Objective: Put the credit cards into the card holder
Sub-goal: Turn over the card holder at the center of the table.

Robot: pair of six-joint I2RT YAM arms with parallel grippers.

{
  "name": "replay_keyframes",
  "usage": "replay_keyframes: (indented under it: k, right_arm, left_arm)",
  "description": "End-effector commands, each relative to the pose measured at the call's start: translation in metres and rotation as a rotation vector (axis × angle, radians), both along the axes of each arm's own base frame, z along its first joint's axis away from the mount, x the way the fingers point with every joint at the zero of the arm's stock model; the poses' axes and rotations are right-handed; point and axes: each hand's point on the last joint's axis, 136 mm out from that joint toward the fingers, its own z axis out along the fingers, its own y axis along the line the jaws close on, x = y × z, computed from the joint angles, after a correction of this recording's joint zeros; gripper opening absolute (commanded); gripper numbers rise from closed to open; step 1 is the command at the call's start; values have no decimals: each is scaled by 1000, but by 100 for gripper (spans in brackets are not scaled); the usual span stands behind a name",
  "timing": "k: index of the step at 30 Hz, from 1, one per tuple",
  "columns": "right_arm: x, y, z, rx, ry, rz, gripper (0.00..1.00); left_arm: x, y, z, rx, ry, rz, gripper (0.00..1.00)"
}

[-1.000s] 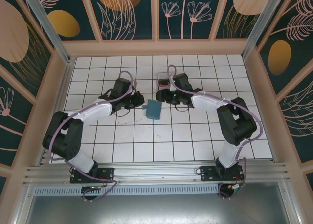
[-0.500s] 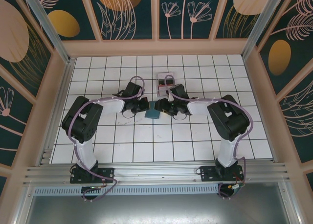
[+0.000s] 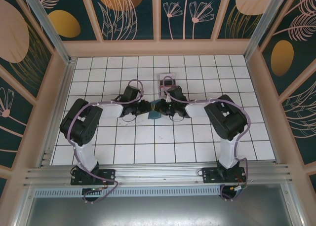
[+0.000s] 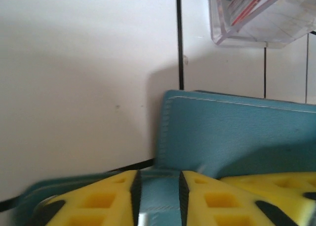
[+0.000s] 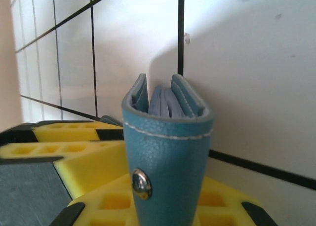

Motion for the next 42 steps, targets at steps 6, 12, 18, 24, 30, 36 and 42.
replay_keyframes:
  k: [6,12,18,24,30,36,42]
  right_arm:
    - [11,-111,53,-831,-223,-44,9]
    - [-8,-134,71,-1300,-244,11,11]
    - [-18,-79,28,-1302,-248,156,11]
    - [-25,-18,-17,-1209,-249,231,27]
    - [-18,12,19,-970,-292,201,61]
    - [-11,8,78,-679,-343,140,63]
    - [11,-68,89,-301,-246,-30,58]
  left_arm:
    - [22,60,53,72,-131,147,33]
    - [23,74,57,49,-152,173,33]
    - [19,77,53,26,-156,175,32]
    - [12,98,23,-43,-67,216,30]
    - [11,104,27,-65,-80,220,29]
    - [7,98,42,-73,-94,178,26]
    - [-8,56,43,-79,-65,69,22]
